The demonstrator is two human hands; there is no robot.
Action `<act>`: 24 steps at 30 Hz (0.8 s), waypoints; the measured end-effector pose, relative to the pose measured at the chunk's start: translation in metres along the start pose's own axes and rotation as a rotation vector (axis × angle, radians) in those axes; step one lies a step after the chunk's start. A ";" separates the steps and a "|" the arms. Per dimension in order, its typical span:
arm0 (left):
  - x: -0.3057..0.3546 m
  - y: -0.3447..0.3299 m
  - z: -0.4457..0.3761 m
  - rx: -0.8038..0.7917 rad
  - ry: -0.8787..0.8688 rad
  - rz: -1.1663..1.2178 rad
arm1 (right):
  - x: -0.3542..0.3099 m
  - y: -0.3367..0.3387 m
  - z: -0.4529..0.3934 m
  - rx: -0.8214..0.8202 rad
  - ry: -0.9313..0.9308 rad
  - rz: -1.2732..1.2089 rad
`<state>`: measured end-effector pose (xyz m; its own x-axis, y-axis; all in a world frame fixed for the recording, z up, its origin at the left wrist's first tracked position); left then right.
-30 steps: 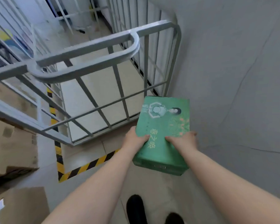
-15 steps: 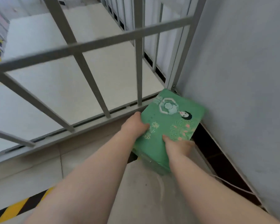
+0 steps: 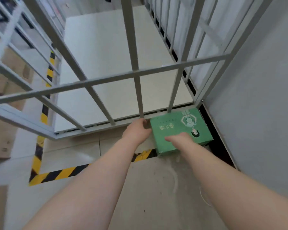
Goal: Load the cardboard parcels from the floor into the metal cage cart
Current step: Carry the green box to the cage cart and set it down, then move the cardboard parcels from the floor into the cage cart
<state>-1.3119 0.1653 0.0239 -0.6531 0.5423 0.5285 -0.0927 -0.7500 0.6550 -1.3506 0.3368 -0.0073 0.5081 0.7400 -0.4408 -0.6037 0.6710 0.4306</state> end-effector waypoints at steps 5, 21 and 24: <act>0.018 0.157 0.173 0.116 0.141 0.225 | -0.121 0.018 0.225 -0.162 0.335 0.431; -0.210 0.339 0.805 0.742 0.731 0.583 | -0.171 -0.217 0.749 -0.670 0.988 0.994; -0.280 0.301 0.898 0.784 0.854 0.630 | -0.118 -0.298 0.807 -0.751 1.017 1.077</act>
<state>-0.4824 0.1275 0.5578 -0.7166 -0.4416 0.5399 0.6678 -0.2111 0.7138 -0.7345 0.0876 0.5519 -0.7109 0.2858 -0.6426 -0.6851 -0.4879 0.5409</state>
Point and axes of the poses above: each hand's wrist, its own z-axis away from the middle knuckle, its own y-axis out of the back of the hand, x = y × z, the point moved 9 cm from there along -z, towards the middle knuckle, and after that the axes turned 2 degrees about -x, right-handed, at the moved point
